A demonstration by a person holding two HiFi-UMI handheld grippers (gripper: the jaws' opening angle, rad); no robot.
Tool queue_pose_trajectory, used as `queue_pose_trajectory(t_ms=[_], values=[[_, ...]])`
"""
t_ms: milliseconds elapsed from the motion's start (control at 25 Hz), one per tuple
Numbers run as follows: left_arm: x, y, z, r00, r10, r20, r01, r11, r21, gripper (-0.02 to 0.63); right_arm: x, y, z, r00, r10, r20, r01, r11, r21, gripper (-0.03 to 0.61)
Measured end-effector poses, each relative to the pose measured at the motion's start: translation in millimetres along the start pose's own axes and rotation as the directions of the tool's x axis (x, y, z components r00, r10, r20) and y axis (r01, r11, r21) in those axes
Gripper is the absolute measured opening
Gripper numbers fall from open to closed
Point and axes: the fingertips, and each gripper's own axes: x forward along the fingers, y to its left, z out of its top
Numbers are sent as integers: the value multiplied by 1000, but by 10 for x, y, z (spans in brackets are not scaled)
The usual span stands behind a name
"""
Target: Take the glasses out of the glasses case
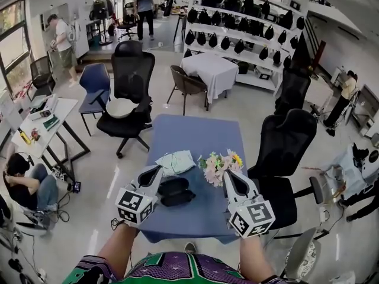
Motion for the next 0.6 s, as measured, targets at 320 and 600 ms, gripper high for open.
queue_pose_trajectory(t_ms=[320,600], values=[[-213,154,314,993,82,88,-82,997,5,17,-103,-298,83,997,-69,36,69,998,-7,0],[-360,291,603,978,143,155,-139,990,-36,17,-115,-452,120,991,-124,44,124,992,-16,0]])
